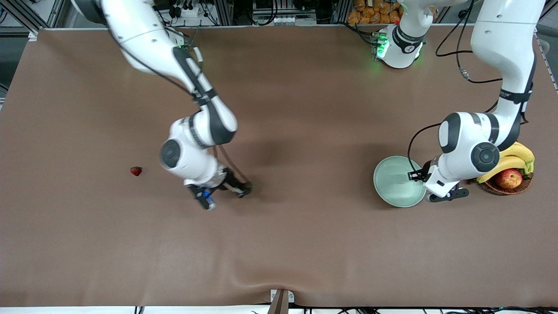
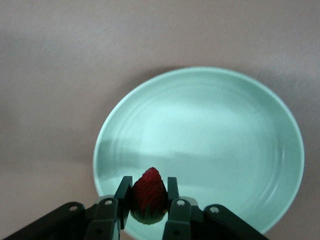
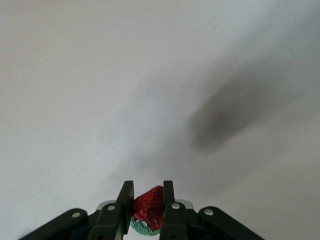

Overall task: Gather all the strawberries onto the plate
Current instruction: 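Carry the strawberry with the left gripper over the plate and release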

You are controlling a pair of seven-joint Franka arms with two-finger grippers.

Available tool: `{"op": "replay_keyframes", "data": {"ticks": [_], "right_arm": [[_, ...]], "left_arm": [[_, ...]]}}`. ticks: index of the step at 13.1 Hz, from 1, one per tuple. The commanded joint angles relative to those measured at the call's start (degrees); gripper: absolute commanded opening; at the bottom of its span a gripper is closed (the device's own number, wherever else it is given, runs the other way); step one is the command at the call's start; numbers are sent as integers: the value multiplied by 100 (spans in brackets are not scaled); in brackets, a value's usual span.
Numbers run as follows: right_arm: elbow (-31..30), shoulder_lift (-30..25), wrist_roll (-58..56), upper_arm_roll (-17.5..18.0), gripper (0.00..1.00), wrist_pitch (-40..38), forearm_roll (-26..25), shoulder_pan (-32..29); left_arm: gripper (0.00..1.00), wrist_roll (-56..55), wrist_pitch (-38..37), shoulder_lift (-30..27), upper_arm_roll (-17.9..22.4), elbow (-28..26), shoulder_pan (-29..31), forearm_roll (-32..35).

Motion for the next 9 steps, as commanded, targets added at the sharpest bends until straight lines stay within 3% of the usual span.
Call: {"op": "replay_keyframes", "data": {"ticks": [1,5,7,9], "right_arm": [[174,246,38,-87,3,647,229,588],[586,667,39,-87,3,746,220,1116],[981,992,47,-87,5,781,220,1266],[1080,1186,47,-87,15,1253,229,1371]], "left_arm": [[100,12,461,232,6,42,-56,-40],[100,-155,366,84,-20,164,-284,-49],[100,-802,156,74,-230,340,-415,-49],[100,-1628,-30,83,-337,568,-792,-49]]}}
